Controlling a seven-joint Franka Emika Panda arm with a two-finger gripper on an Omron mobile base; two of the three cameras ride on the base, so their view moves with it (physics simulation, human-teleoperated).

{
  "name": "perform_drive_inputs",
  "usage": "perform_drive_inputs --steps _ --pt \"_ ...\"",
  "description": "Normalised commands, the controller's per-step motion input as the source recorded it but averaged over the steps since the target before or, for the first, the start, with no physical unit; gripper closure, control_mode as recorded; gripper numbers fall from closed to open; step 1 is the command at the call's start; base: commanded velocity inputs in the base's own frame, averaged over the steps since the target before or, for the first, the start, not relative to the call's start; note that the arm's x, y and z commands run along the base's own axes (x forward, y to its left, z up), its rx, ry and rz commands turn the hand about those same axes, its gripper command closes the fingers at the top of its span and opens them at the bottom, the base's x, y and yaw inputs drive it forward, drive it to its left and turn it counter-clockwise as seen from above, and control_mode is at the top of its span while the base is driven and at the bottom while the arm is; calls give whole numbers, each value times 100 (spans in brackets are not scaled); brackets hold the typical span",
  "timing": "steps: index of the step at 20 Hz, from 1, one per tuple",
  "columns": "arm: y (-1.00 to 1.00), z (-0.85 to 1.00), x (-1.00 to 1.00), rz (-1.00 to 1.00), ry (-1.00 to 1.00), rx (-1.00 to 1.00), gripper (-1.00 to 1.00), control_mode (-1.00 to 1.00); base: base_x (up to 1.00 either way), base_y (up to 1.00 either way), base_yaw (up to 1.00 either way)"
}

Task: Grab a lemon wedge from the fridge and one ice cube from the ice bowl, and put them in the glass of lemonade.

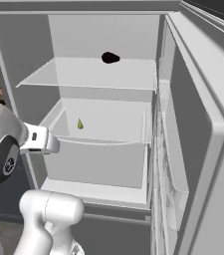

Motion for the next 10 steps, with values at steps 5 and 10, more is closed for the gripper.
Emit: perform_drive_inputs --steps 5,10 --pt "-7 -6 63 10 -12 0 -100 -100 0 0 0" --pt "0 -18 68 1 -6 0 -100 -100 0 0 0"
